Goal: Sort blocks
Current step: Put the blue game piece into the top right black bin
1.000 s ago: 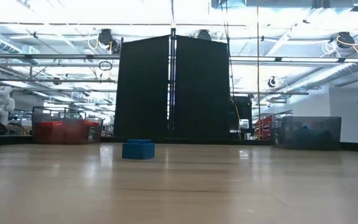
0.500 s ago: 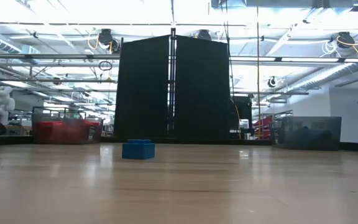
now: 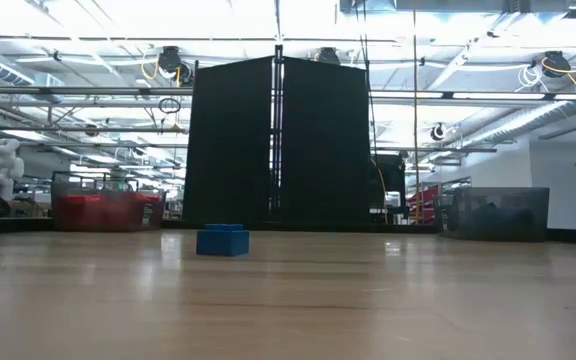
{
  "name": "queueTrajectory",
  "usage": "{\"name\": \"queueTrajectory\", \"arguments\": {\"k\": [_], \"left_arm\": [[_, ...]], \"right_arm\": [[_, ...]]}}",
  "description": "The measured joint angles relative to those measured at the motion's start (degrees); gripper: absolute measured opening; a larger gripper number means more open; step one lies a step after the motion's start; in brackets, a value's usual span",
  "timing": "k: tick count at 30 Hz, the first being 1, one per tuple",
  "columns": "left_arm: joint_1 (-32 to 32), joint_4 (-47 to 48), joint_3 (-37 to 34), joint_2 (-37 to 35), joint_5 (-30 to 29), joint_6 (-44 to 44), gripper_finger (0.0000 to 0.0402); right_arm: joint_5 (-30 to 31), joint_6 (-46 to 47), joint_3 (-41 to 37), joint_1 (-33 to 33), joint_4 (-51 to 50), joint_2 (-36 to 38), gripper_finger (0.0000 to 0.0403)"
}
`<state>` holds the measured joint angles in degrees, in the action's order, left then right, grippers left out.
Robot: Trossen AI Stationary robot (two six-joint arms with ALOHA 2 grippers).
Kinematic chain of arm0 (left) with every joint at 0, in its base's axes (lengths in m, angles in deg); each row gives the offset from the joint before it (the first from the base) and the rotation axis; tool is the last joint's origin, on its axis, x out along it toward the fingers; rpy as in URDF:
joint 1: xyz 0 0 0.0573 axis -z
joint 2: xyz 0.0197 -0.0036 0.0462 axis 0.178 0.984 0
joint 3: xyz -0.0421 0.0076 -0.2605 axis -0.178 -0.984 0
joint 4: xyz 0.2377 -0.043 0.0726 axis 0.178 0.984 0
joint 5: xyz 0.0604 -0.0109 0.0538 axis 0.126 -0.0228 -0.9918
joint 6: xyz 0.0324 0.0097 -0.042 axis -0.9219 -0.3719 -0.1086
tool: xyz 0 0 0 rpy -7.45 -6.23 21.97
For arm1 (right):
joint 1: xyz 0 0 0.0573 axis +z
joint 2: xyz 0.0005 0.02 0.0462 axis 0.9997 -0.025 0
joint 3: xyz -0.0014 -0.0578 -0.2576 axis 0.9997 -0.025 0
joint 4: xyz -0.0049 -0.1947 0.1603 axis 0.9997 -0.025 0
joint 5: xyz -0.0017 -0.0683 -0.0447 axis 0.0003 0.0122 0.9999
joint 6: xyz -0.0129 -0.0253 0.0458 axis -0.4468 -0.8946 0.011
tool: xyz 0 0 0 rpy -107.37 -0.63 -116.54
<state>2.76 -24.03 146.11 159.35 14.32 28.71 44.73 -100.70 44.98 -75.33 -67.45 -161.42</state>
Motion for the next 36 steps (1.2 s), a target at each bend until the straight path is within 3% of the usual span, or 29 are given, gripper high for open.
{"name": "queueTrajectory", "arguments": {"k": [10, 13, 19, 25, 31, 36], "left_arm": [[-0.2, -1.7, 0.0, 1.0, 1.2, 0.4, 0.0126], [-0.2, -3.4, 0.0, 1.1, 1.4, 0.5, 0.0126], [-0.2, -4.6, 0.0, 1.2, 2.5, 2.1, 0.0126], [-0.3, -4.4, 0.0, 1.2, 3.1, 3.4, 0.0130], [-0.8, 0.1, -0.1, -1.3, 5.4, -0.3, 0.0231], [-2.9, 12.8, 0.0, -7.6, 6.5, 0.0, 0.0284]], "right_arm": [[0.0, 0.4, 0.3, 0.0, 2.8, -1.4, 0.0279], [0.0, -1.0, 0.2, 0.0, 5.4, -1.4, 0.0245], [0.1, -4.8, 0.2, 0.0, 5.3, -1.4, 0.0133], [2.4, -5.8, 0.3, 0.1, 4.6, -1.3, 0.0132], [7.8, -4.7, 0.2, 0.5, 2.5, 0.7, 0.0128], [22.0, -4.1, 0.3, 0.1, -2.0, 7.3, 0.0128]]}}
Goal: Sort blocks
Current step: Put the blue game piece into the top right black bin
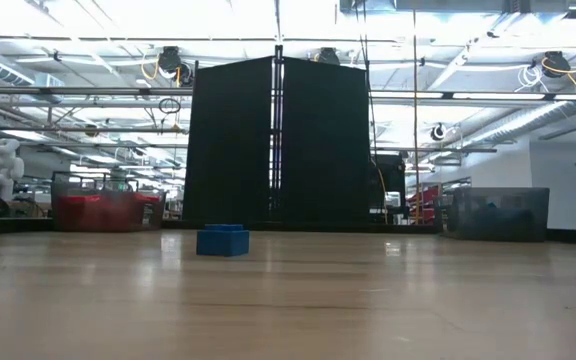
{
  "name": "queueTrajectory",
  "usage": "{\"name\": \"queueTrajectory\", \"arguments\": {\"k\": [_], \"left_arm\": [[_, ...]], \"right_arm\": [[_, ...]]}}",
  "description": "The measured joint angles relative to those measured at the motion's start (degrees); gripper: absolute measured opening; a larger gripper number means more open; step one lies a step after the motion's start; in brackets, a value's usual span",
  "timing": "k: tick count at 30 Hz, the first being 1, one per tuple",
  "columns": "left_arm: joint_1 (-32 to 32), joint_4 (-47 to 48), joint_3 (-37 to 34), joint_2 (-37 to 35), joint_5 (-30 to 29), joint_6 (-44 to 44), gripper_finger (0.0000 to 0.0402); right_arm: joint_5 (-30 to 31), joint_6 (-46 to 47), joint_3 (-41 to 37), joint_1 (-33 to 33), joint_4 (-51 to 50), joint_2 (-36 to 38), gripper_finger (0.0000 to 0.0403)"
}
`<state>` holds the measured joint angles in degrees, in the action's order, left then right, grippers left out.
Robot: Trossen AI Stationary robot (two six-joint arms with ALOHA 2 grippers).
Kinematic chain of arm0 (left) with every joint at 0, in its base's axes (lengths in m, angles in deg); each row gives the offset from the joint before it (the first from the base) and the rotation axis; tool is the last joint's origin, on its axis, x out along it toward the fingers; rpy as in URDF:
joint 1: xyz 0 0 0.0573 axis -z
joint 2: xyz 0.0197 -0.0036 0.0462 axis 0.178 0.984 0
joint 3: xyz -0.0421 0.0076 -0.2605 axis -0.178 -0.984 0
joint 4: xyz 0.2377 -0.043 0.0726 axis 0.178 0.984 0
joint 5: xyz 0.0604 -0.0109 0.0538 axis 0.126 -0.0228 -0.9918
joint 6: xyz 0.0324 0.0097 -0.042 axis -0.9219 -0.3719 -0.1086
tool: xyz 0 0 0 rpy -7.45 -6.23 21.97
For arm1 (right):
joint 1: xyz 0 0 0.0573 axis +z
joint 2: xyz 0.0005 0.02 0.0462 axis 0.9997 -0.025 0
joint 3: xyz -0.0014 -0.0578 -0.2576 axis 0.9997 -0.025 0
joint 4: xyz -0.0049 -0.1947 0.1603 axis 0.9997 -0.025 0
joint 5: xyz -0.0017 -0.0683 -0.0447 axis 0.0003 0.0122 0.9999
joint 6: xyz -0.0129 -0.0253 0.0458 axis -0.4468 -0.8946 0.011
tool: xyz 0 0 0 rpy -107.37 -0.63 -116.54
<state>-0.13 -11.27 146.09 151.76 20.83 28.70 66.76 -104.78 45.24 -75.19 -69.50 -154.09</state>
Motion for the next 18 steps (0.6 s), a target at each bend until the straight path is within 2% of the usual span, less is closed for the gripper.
{"name": "queueTrajectory", "arguments": {"k": [2, 4, 8, 10, 12, 15, 18], "left_arm": [[-0.9, 6.0, 0.0, -2.8, -2.5, -0.3, 0.0288], [-1.8, 11.3, 0.0, -5.7, -5.6, -1.9, 0.0288], [-4.0, 23.6, 0.1, -10.6, -11.7, -3.1, 0.0283], [-5.2, 29.4, 0.0, -11.4, -14.0, -3.0, 0.0282], [-6.0, 33.1, 0.0, -11.6, -14.5, -2.8, 0.0282], [-6.7, 36.5, 0.0, -11.3, -14.6, -2.7, 0.0282], [-6.8, 37.5, -0.6, -10.0, -14.5, -2.6, 0.0282]], "right_arm": [[5.3, 3.7, 0.0, -0.8, -5.5, 3.3, 0.0128], [8.7, 11.2, 0.0, -2.6, -13.5, 6.5, 0.0128], [13.5, 34.0, 0.0, -10.2, -39.7, 12.1, 0.0128], [13.5, 47.3, -1.4, -15.6, -52.9, 13.4, 0.0128], [13.0, 57.7, -4.5, -20.7, -61.4, 14.2, 0.0128], [8.2, 66.1, -12.0, -26.7, -63.8, 15.0, 0.0128], [1.8, 70.5, -21.3, -31.9, -60.0, 16.1, 0.0128]]}}
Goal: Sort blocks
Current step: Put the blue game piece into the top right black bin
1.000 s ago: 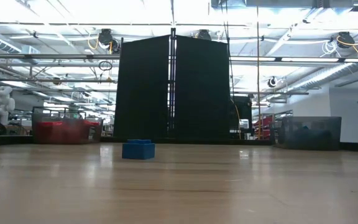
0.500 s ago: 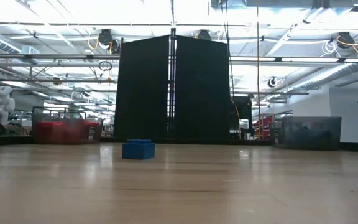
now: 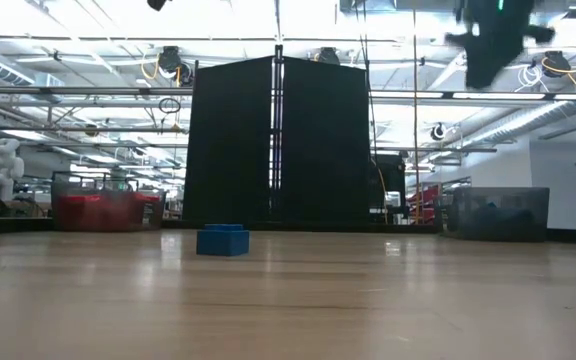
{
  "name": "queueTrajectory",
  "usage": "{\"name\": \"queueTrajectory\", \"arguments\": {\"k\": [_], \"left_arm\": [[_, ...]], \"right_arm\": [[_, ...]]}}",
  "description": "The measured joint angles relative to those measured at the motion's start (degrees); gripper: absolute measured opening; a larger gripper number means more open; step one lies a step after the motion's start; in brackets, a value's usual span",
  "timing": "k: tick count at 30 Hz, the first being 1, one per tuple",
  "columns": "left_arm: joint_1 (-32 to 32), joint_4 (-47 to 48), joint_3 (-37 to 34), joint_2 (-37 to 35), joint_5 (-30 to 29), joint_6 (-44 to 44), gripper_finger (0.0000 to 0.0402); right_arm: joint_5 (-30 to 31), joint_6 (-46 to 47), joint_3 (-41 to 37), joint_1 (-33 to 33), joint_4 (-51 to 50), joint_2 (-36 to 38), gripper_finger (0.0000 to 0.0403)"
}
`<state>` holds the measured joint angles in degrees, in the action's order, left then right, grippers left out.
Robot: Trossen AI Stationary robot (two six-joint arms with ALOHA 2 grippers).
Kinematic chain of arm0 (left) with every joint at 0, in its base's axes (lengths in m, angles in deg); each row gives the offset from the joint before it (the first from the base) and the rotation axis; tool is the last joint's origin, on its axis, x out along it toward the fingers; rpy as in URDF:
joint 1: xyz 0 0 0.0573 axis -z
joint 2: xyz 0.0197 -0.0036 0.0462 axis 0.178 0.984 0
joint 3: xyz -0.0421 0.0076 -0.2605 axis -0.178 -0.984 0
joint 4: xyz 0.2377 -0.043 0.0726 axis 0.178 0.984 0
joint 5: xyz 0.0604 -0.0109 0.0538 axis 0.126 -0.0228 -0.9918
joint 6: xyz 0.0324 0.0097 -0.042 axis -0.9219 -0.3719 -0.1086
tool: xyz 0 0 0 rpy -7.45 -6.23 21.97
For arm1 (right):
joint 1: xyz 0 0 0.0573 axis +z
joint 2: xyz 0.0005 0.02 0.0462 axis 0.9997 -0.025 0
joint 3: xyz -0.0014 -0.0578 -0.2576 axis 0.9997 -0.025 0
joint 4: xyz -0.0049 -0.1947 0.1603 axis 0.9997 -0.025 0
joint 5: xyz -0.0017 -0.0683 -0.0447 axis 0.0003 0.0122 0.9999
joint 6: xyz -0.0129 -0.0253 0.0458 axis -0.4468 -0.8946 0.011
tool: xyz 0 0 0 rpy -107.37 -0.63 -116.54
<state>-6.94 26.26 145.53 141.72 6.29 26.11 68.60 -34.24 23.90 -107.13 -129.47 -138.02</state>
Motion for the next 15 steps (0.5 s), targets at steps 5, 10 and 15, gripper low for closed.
{"name": "queueTrajectory", "arguments": {"k": [5, 10, 15], "left_arm": [[0.1, 1.0, -0.5, 1.8, 1.7, 2.1, 0.0282], [0.1, 3.2, -0.6, 3.4, 3.2, 3.1, 0.0282], [0.1, 3.3, -0.6, 4.7, 3.5, 4.9, 0.0282]], "right_arm": [[-10.1, 6.8, -15.8, -8.5, 10.3, 0.3, 0.0128], [-19.3, 7.3, -26.4, -14.1, 24.1, -0.1, 0.0128], [-20.1, 9.0, -29.1, -17.3, 25.7, -1.2, 0.0128]]}}
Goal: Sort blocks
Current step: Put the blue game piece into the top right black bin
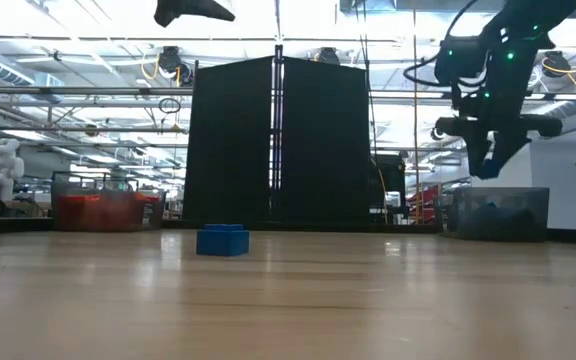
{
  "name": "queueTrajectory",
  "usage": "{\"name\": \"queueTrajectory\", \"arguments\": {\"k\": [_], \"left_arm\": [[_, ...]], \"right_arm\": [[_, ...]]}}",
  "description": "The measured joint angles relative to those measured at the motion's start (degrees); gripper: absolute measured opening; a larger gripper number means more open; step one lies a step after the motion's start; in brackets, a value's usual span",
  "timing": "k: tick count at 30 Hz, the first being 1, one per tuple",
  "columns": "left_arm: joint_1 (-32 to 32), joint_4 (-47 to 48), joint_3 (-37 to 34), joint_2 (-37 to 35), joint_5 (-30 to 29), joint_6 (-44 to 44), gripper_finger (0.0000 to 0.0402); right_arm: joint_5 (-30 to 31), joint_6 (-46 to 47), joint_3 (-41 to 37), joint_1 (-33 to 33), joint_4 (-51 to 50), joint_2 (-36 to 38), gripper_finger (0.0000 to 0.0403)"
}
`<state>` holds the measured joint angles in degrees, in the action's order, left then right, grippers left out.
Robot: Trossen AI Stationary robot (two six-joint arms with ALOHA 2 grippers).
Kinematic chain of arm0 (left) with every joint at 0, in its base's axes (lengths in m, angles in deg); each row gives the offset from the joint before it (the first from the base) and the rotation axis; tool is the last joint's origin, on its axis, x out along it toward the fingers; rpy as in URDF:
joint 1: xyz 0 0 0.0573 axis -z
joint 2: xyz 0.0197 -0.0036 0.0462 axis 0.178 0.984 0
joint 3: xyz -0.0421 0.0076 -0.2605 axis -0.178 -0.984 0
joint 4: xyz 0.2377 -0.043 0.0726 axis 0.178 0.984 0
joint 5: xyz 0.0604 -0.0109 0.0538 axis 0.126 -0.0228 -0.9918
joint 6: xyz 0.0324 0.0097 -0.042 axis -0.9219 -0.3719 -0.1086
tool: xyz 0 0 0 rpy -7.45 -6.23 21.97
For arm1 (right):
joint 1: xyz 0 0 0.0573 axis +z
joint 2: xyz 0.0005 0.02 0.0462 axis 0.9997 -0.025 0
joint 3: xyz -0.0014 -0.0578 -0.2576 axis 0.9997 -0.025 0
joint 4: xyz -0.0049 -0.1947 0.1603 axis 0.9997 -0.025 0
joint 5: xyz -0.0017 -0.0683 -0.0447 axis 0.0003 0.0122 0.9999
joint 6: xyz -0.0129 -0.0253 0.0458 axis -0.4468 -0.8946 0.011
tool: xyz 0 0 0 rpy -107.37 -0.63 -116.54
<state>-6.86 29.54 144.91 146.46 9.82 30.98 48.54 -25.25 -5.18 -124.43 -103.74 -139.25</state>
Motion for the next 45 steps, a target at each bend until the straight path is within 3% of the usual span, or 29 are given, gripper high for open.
{"name": "queueTrajectory", "arguments": {"k": [6, 11, 15, 20, 29, 36, 45], "left_arm": [[0.0, 0.9, 0.0, 1.9, 1.1, 1.2, 0.0282], [0.0, 1.2, 0.0, 3.8, 2.6, 1.2, 0.0282], [0.0, 1.4, 0.0, 6.6, 4.1, 0.0, 0.0282], [1.3, 1.7, 0.0, 11.6, 7.7, -7.2, 0.0283], [9.7, 2.3, -3.6, 25.2, 9.4, -16.8, 0.0283], [12.7, -6.4, -8.6, 32.0, 9.8, -18.4, 0.0283], [13.7, -15.3, -13.4, 36.7, 12.2, -20.1, 0.0283]], "right_arm": [[-0.8, -4.2, -0.2, -2.1, 0.5, -0.6, 0.0144], [-1.2, -5.7, -0.2, -3.0, 0.4, -0.6, 0.0292], [-1.2, -7.3, 0.2, -3.2, 0.2, -0.4, 0.0349], [-2.3, -13.1, 3.2, -2.6, 0.4, 0.1, 0.0342], [-9.0, -20.4, 12.8, -0.1, 0.6, 3.5, 0.0336], [-9.0, -21.7, 17.2, 1.2, 0.3, 4.4, 0.0336], [-9.0, -22.3, 17.5, 1.5, -2.0, 4.4, 0.0336]]}}
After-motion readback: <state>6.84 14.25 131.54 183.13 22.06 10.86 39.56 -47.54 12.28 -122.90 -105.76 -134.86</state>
